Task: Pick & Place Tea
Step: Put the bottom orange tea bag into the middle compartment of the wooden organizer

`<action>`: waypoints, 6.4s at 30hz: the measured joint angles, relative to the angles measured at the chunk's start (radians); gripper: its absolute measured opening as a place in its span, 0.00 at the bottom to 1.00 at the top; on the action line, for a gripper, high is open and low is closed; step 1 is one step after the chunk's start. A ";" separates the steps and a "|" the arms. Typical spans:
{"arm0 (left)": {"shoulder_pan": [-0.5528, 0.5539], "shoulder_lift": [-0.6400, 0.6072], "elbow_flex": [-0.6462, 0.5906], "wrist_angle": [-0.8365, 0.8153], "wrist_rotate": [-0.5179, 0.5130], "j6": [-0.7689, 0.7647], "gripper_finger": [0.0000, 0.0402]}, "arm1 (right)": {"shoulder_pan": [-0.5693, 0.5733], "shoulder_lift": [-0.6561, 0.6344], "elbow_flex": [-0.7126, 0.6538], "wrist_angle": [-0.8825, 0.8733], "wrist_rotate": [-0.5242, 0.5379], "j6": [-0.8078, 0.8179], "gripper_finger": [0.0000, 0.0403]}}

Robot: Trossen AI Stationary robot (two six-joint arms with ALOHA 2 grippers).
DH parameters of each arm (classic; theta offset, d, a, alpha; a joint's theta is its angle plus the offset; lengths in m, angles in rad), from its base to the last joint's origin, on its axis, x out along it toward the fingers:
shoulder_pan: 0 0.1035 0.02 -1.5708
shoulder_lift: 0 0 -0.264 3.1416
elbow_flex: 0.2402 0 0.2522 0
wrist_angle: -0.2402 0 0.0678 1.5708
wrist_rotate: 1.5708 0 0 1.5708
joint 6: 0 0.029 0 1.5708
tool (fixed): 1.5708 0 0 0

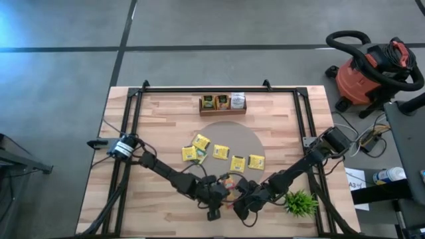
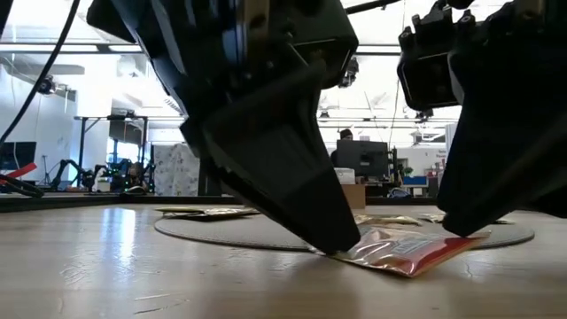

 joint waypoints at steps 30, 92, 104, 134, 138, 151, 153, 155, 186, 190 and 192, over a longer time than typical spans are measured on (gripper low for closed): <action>-0.007 -0.045 0.006 0.037 -0.122 -0.047 0.32 | 0.010 -0.018 -0.010 -0.102 0.024 0.094 0.21; -0.002 0.004 0.003 0.140 -0.186 -0.054 0.32 | -0.014 -0.153 -0.009 -0.315 0.174 -0.121 0.02; 0.014 -0.343 -0.024 -0.190 -0.567 -0.160 0.32 | -0.253 -0.529 0.003 -0.635 0.284 -0.582 0.02; 0.453 -1.098 -0.852 0.452 -0.490 -0.096 0.32 | -1.077 -0.186 0.312 -0.299 -0.176 -1.530 0.02; 0.479 -1.099 -0.875 0.479 -0.457 -0.098 0.32 | -1.109 -0.093 0.387 -0.371 -0.208 -1.558 0.02; 0.489 -1.100 -0.858 0.479 -0.522 0.006 0.32 | -1.156 -0.033 0.364 -0.383 -0.252 -1.719 0.02; 0.496 -1.100 -0.853 0.479 -0.524 0.008 0.32 | -1.170 -0.028 0.364 -0.382 -0.248 -1.727 0.02; 0.503 -1.100 -0.851 0.479 -0.524 0.009 0.32 | -1.181 -0.017 0.364 -0.381 -0.247 -1.728 0.02; 0.561 -1.100 -0.856 0.478 -0.527 0.031 0.32 | -1.183 0.031 0.363 -0.438 -0.299 -1.733 0.05; 0.561 -1.100 -0.856 0.478 -0.527 0.034 0.32 | -1.180 0.029 0.363 -0.440 -0.298 -1.727 0.12; 0.561 -1.100 -0.856 0.478 -0.526 0.034 0.32 | -1.179 0.026 0.363 -0.444 -0.294 -1.724 0.16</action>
